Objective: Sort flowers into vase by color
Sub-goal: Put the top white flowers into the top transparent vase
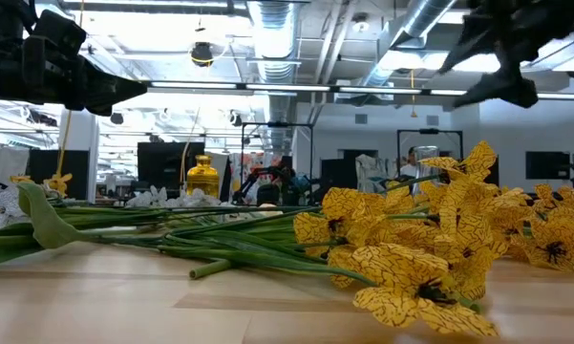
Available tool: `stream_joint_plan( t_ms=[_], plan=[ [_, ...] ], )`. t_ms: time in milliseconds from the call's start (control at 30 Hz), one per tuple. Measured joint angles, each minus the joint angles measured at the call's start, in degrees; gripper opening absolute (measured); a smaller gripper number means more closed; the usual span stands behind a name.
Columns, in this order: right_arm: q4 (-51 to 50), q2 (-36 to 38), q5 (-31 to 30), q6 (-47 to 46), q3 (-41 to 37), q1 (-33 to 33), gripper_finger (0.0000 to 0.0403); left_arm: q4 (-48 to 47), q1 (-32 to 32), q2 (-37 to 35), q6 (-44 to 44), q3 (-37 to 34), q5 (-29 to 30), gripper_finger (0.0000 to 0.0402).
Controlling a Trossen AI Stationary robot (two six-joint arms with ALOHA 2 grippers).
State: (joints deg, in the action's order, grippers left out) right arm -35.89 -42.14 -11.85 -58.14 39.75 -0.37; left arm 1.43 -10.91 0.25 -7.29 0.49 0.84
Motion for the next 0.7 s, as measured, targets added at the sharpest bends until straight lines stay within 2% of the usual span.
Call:
stream_joint_plan(
  t_ms=[300, 700],
  plan=[
    [-16.42, -21.25, 4.55, -18.01, 11.91, 3.87, 0.0302, -0.01, 0.01, 0.0, 0.0, -0.02, -0.01, 0.0],
    [-17.12, -40.93, 4.74, -37.93, 13.98, 8.43, 0.0302, 0.01, 0.01, 0.0, 0.01, -0.01, -0.01, 0.0]
  ],
)
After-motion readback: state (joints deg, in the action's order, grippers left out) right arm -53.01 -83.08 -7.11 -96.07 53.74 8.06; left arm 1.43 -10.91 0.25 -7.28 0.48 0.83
